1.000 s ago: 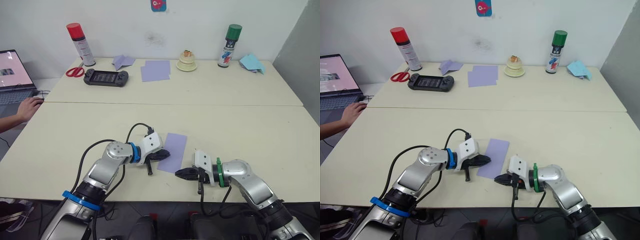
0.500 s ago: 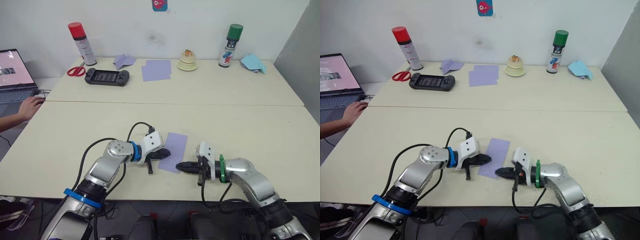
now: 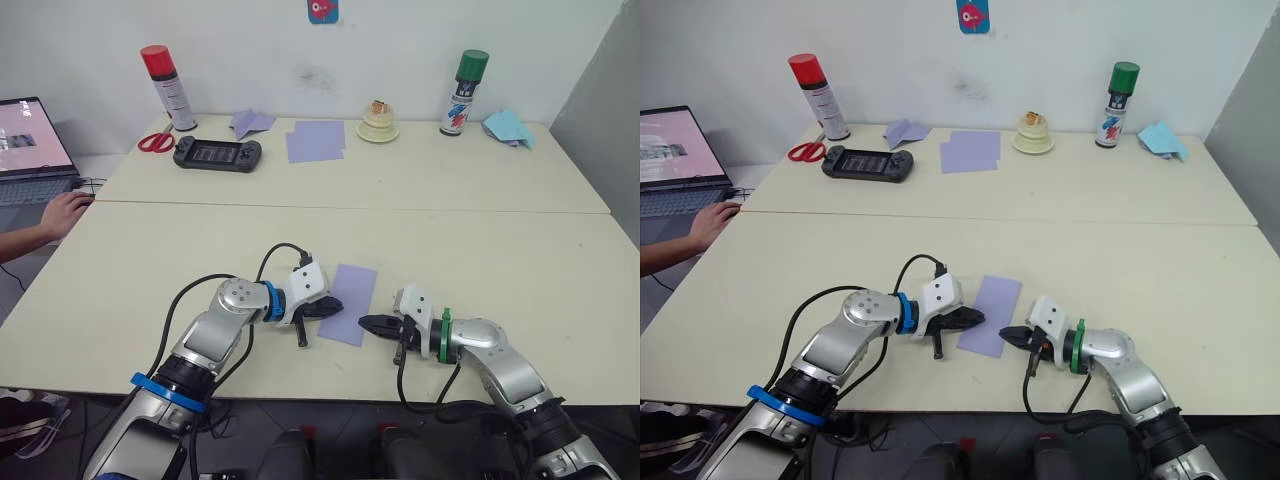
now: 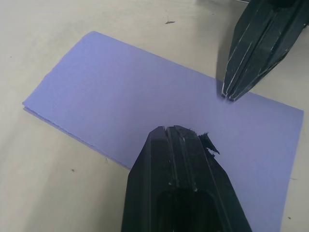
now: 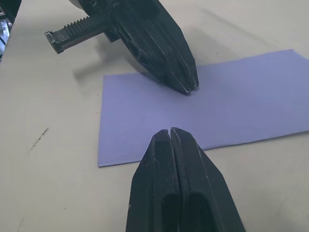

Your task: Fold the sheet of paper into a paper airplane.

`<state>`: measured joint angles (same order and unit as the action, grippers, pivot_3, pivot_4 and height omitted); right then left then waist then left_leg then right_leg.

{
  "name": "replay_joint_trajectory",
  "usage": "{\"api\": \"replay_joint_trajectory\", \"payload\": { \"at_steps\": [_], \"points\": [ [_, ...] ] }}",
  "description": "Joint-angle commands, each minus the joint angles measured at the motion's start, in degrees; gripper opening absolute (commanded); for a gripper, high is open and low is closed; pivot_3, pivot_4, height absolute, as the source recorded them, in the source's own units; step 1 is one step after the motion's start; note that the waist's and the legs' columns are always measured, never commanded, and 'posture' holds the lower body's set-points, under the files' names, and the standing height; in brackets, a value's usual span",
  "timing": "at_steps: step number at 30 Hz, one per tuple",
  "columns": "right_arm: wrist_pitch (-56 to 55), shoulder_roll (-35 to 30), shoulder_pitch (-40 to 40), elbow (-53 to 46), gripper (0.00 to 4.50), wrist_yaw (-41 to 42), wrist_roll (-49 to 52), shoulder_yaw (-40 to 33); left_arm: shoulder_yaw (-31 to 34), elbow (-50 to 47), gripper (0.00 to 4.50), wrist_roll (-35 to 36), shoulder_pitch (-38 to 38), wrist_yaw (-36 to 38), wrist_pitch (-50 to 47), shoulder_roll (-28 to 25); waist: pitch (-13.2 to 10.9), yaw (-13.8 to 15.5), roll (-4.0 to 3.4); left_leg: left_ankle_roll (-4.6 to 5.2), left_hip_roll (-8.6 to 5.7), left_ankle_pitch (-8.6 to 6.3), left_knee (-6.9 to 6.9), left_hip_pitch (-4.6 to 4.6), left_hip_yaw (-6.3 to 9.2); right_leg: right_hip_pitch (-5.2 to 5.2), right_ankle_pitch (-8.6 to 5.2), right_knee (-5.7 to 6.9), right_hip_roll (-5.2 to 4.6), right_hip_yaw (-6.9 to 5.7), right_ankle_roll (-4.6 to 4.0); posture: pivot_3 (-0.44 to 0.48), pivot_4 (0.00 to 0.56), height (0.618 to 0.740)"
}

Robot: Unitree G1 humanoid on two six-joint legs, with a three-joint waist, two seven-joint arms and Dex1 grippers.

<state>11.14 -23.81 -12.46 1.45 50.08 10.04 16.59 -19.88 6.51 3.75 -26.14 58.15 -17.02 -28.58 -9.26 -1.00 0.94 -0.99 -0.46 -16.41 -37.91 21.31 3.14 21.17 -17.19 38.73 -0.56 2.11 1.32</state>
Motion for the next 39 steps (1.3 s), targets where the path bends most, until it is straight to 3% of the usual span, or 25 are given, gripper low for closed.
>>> {"api": "replay_joint_trajectory", "payload": {
  "at_steps": [1,5,39],
  "points": [
    [0.0,0.1,-0.18,4.54,0.04,-4.09,-3.13,-1.42,-2.49,2.49,0.0,-2.38,1.07,0.08,-0.73,0.23,0.0,-0.01,0.02,0.0,0.0,0.0,0.0,-0.07,-0.02,-0.05,-0.01,0.0,0.0,0.02,0.04,0.0,0.15,0.74],
    [0.26,0.84,-1.24,5.67,0.04,-5.46,-3.6,-1.36,-2.52,2.57,0.0,-2.55,1.4,-0.05,-0.5,0.48,0.0,-0.12,0.02,0.04,0.01,0.02,0.01,-0.4,-0.05,-0.11,0.01,0.0,0.0,0.07,0.06,0.0,0.15,0.74],
    [-1.26,3.15,-14.47,23.06,0.04,-15.0,-8.56,-3.95,-2.65,2.21,0.0,-3.29,2.19,-0.15,0.38,0.48,0.02,-0.08,0.0,0.15,0.01,0.09,0.02,-0.42,-0.07,-0.07,0.09,0.0,-0.01,0.09,0.08,0.0,0.15,0.74]
  ]
}}
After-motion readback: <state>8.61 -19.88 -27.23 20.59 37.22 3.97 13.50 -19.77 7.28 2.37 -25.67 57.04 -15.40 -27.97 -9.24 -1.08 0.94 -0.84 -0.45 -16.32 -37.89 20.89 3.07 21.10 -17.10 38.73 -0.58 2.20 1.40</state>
